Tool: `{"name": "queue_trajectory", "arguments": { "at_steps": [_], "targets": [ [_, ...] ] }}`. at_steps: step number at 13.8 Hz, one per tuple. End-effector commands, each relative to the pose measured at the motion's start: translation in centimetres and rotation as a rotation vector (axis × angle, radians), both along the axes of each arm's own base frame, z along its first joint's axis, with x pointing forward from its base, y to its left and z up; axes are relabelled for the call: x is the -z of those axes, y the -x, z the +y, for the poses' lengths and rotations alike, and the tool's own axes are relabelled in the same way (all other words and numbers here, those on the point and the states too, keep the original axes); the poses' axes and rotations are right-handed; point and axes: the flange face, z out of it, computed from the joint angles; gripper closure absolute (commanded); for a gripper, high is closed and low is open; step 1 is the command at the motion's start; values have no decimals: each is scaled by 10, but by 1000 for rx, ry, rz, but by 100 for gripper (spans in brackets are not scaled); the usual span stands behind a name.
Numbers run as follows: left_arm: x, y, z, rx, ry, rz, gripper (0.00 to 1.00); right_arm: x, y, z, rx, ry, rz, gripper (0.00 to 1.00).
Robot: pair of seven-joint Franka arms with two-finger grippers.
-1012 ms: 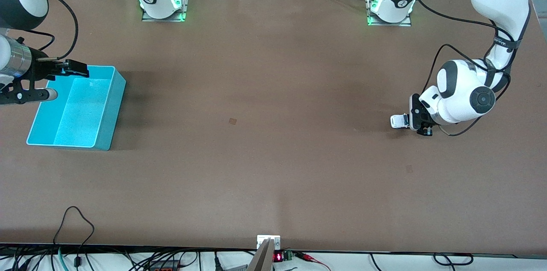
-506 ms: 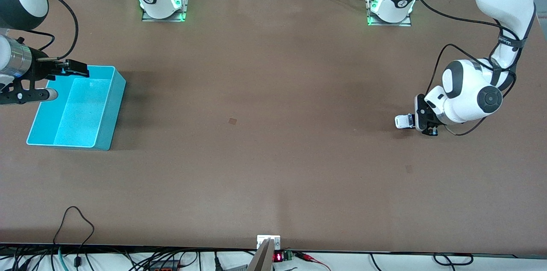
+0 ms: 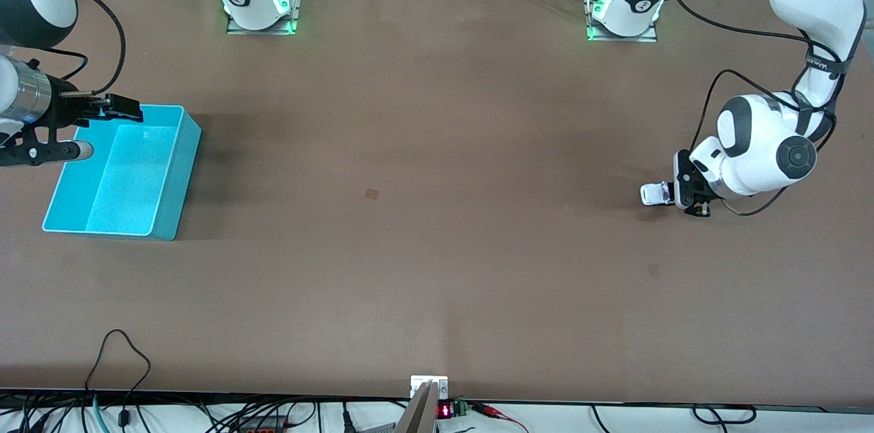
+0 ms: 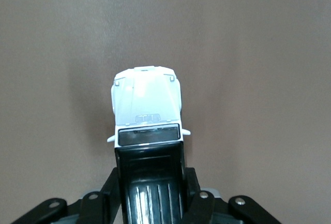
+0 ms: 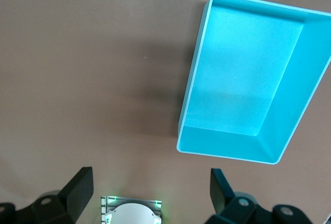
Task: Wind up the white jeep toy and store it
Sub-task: 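Drag the jeep backward along the table with the left gripper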
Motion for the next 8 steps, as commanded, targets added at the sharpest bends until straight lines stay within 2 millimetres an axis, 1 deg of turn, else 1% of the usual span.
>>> {"name": "queue_trajectory", "arguments": {
  "at_steps": [1, 3, 8],
  "targets": [
    [27, 4, 14, 15, 3, 18, 68, -3, 2, 1, -11, 9, 11, 0],
    [29, 5, 17, 20, -2, 21, 66, -3, 2, 1, -10, 10, 13, 0],
    [28, 5, 32, 13, -12, 18, 67, -3, 2, 1, -11, 9, 11, 0]
  ]
}}
